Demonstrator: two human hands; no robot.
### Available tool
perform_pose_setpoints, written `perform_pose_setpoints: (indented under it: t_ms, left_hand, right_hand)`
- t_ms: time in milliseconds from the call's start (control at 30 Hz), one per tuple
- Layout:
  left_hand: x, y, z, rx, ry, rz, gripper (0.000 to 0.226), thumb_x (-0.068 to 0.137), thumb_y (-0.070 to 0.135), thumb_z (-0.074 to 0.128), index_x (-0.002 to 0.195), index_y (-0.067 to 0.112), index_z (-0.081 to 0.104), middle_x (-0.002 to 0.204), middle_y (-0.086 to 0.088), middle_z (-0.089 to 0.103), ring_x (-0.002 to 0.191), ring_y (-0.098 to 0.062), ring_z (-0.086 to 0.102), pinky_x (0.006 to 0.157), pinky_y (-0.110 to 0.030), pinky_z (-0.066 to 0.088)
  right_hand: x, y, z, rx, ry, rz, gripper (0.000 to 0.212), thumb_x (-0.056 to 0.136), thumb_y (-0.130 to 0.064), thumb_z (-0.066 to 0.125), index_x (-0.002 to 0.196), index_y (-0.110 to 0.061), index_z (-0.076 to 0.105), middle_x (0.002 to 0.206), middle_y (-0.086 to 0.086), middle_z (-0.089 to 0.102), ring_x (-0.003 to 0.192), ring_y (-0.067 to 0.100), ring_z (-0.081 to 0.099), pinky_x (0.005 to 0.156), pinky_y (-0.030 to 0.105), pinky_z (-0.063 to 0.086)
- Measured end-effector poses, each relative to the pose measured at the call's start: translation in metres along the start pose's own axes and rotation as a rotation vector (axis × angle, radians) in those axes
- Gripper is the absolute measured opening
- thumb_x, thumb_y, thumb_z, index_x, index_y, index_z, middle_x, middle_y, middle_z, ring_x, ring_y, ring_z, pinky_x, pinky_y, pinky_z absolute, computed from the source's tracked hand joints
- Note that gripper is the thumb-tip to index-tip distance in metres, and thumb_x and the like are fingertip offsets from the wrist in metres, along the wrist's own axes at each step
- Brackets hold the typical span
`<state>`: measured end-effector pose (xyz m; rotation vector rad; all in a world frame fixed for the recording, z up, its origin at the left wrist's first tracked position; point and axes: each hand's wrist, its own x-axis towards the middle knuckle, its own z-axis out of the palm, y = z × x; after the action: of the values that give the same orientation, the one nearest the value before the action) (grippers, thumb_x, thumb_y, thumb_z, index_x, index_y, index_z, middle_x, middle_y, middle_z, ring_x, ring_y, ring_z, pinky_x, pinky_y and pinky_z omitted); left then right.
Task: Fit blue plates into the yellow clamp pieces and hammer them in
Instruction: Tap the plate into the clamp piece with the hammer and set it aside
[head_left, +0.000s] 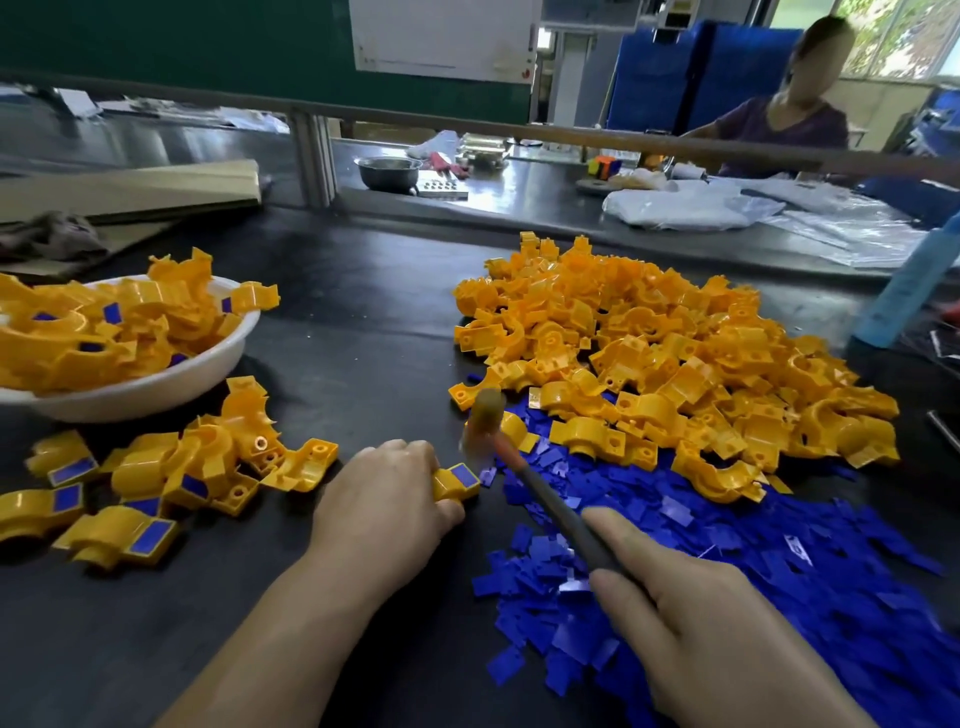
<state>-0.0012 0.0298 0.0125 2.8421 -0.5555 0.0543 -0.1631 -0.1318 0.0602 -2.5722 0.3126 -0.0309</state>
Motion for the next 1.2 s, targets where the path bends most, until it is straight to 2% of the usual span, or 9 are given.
perform_pose_setpoints:
  t_ms: [100, 200, 433, 567, 633, 767, 867, 1033, 1200]
  left_hand:
    - [0.0, 0.001, -0.001, 0.002, -0.008, -0.012, 0.04, 0.081, 0.057, 0.066, 0.11, 0.031, 0.06, 0.106, 0.007, 0.06, 0.102, -0.016, 0.057, 0.081, -0.034, 0.051]
    - [0.0, 0.002, -0.003, -0.004, -0.026, -0.018, 0.038, 0.081, 0.057, 0.066, 0.108, 0.031, 0.06, 0.101, 0.008, 0.058, 0.096, -0.015, 0.056, 0.076, -0.032, 0.051]
    - [0.0, 0.001, -0.005, -0.011, -0.042, -0.021, 0.04, 0.082, 0.057, 0.065, 0.112, 0.032, 0.058, 0.106, 0.009, 0.059, 0.097, -0.013, 0.055, 0.072, -0.029, 0.046]
    - [0.0, -0.002, -0.004, -0.045, -0.085, -0.055, 0.042, 0.081, 0.06, 0.064, 0.114, 0.035, 0.056, 0.104, 0.012, 0.059, 0.093, -0.009, 0.055, 0.073, -0.028, 0.05]
    - [0.003, -0.003, -0.009, -0.269, -0.082, -0.145, 0.034, 0.083, 0.057, 0.065, 0.106, 0.035, 0.057, 0.096, 0.011, 0.062, 0.086, -0.008, 0.059, 0.074, -0.032, 0.054]
    - [0.008, -0.011, -0.031, -1.506, 0.098, -0.367, 0.033, 0.09, 0.049, 0.061, 0.098, 0.017, 0.065, 0.088, -0.002, 0.075, 0.077, -0.016, 0.07, 0.065, -0.032, 0.058]
    - [0.008, -0.022, -0.04, -2.13, 0.283, -0.351, 0.035, 0.096, 0.048, 0.05, 0.093, 0.015, 0.062, 0.09, -0.005, 0.077, 0.075, -0.016, 0.073, 0.062, -0.025, 0.058]
    - [0.008, -0.03, -0.04, -2.493, 0.492, -0.372, 0.061, 0.094, 0.059, 0.041, 0.122, 0.007, 0.053, 0.101, -0.013, 0.077, 0.087, -0.022, 0.075, 0.07, -0.027, 0.057]
    - [0.002, -0.016, -0.036, -2.524, 0.399, -0.375, 0.072, 0.087, 0.067, 0.049, 0.125, 0.006, 0.048, 0.103, -0.016, 0.075, 0.086, -0.024, 0.075, 0.068, -0.029, 0.056]
  right_hand:
    - [0.004, -0.005, 0.009, -0.025, 0.04, -0.034, 0.044, 0.097, -0.046, 0.037, 0.136, -0.054, 0.017, 0.094, -0.014, 0.059, 0.083, -0.002, 0.055, 0.073, 0.014, 0.044]
    - [0.007, -0.008, 0.016, -0.087, -0.042, -0.032, 0.04, 0.099, -0.044, 0.034, 0.136, -0.045, 0.019, 0.104, -0.009, 0.06, 0.094, 0.007, 0.057, 0.084, 0.026, 0.047]
    - [0.006, 0.009, 0.0, 0.007, 0.11, 0.045, 0.034, 0.095, -0.043, 0.044, 0.114, -0.064, 0.025, 0.071, -0.013, 0.055, 0.075, -0.017, 0.049, 0.064, 0.009, 0.042]
    - [0.008, 0.031, -0.01, -0.157, 0.297, 0.15, 0.045, 0.092, -0.043, 0.046, 0.134, -0.05, 0.031, 0.077, -0.02, 0.048, 0.064, 0.003, 0.05, 0.05, 0.016, 0.037]
    - [0.01, 0.046, -0.016, -0.246, 0.356, 0.23, 0.049, 0.092, -0.044, 0.047, 0.138, -0.043, 0.031, 0.083, -0.02, 0.043, 0.069, 0.004, 0.047, 0.057, 0.02, 0.038]
    - [0.013, 0.075, -0.028, -0.307, 0.384, 0.389, 0.051, 0.092, -0.041, 0.05, 0.14, -0.035, 0.033, 0.098, -0.01, 0.042, 0.081, 0.013, 0.046, 0.069, 0.036, 0.047]
    - [0.012, 0.09, -0.032, -0.325, 0.375, 0.46, 0.049, 0.092, -0.041, 0.049, 0.138, -0.033, 0.035, 0.101, -0.007, 0.047, 0.086, 0.018, 0.05, 0.075, 0.04, 0.05]
    - [0.011, 0.101, -0.036, -0.374, 0.385, 0.483, 0.044, 0.092, -0.039, 0.05, 0.134, -0.03, 0.041, 0.09, -0.007, 0.046, 0.079, 0.018, 0.045, 0.068, 0.036, 0.045]
    - [0.015, 0.08, -0.04, -0.401, 0.431, 0.376, 0.045, 0.089, -0.038, 0.054, 0.131, -0.022, 0.052, 0.099, -0.001, 0.057, 0.091, 0.019, 0.052, 0.075, 0.037, 0.048]
